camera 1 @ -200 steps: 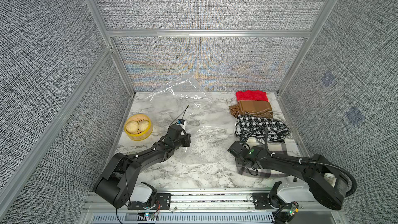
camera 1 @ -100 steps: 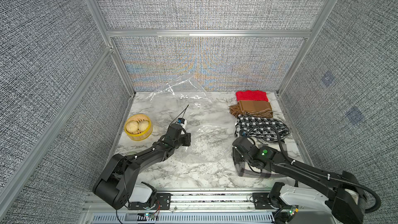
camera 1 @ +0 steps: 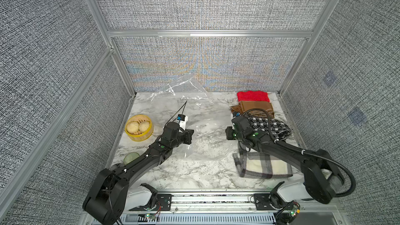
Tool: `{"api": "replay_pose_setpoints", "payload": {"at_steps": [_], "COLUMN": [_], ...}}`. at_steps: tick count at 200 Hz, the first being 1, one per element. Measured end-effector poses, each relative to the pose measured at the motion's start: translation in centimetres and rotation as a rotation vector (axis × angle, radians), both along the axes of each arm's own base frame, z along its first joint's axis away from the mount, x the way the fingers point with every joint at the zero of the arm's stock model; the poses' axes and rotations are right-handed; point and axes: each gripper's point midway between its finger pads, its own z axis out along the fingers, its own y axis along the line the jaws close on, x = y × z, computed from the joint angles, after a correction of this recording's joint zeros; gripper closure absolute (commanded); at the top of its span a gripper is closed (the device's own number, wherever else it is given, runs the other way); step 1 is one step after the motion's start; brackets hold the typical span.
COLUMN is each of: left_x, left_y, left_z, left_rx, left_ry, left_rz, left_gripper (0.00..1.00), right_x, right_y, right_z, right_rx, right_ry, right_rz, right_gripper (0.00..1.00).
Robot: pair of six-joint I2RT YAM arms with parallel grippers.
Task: Take the scarf out of the vacuum bag
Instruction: Adjust the vacuum bag at the center of the board.
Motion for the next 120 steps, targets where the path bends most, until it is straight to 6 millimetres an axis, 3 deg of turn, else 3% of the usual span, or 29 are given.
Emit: {"api": "replay_pose_setpoints", "payload": {"at_steps": [8,27,42,56,72,93,120], "left_x": [-0.1,-0.4,-0.8,-1.5,-2.5,-3.7,-5.1], "left_y": [0.1,0.2,-0.3,-1.0,-2.0,-3.6,-5.9], "left_z": [0.2,0.7,0.9,0.6,-0.1,-1.3,-3.4], "left_rx": [0.0,-0.001,-0.006,-0.015,-0.026,-0.03,-0.016], "left_ry": [-0.008,-0.02,-0.025,-0.021,0.001,0.027,0.063], "left_rz": [-0.001,-0.006,-0.024,-0.06,-0.114,-0.178,-0.256], "left_gripper": [1.0,0.7,0.55,0.42,0.31,0.29,0.32], "right_x": [0.6,2.5,4.7,5.1,3.3,-0.1,-3.1], "right_y": [0.6,2.6,4.2,4.8,4.2,2.4,1.1], "right_z": [-0.8,-1.2,0.1,0.7,0.1,-0.4,2.0], "right_rx": [-0.003,0.005,0.034,0.056,0.07,0.07,0.123], "right_ry": [0.012,0.019,-0.019,-0.04,-0.025,0.014,0.004], "right_rz": [0.023,0.085,0.125,0.151,0.172,0.178,0.176], "right_gripper": [0.71,0.74,0.74,0.68,0.61,0.57,0.57]}}
